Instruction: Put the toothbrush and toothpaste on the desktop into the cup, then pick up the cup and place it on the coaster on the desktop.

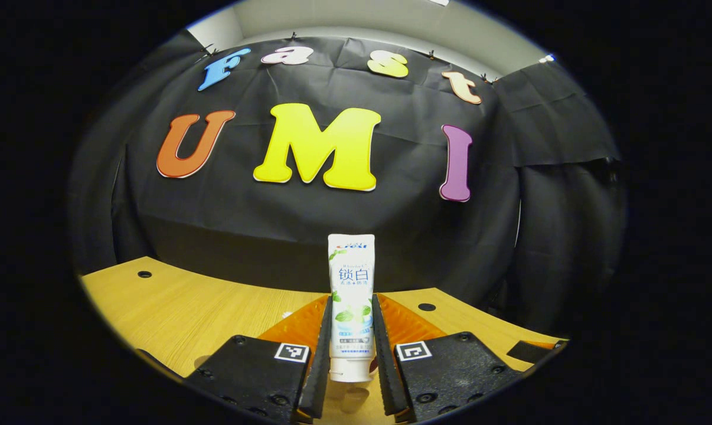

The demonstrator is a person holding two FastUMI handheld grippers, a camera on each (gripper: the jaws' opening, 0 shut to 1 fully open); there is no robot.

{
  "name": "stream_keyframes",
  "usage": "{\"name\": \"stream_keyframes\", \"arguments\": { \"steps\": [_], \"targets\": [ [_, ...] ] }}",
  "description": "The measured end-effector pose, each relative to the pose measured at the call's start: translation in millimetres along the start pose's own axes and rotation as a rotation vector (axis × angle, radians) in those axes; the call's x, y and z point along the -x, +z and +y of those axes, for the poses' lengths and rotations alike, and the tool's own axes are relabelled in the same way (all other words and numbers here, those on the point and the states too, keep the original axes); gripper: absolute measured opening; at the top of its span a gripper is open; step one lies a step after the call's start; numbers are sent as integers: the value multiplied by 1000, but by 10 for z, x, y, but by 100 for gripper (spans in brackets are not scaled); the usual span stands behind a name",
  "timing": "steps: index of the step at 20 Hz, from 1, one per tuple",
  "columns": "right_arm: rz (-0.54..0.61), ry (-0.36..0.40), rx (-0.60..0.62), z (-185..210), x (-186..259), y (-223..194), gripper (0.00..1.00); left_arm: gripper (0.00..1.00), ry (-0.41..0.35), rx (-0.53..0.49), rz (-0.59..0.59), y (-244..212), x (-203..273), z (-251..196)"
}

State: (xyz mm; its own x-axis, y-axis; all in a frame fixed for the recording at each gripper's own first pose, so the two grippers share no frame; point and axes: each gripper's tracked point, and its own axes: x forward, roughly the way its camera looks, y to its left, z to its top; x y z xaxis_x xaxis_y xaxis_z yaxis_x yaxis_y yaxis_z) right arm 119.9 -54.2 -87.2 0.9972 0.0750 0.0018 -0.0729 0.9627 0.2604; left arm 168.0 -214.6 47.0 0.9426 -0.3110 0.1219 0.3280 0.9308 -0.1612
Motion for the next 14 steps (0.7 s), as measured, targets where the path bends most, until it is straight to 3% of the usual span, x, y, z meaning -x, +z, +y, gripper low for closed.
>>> {"name": "stream_keyframes", "arguments": {
  "steps": [4,14],
  "targets": [
    [17,-13,-61,-84,-16,-12,92,39,-33,4,8,-87,-152,-44],
    [-2,6,-26,-25,7,4,95,40,-30,-11,84,-413,-326,16]
  ]
}}
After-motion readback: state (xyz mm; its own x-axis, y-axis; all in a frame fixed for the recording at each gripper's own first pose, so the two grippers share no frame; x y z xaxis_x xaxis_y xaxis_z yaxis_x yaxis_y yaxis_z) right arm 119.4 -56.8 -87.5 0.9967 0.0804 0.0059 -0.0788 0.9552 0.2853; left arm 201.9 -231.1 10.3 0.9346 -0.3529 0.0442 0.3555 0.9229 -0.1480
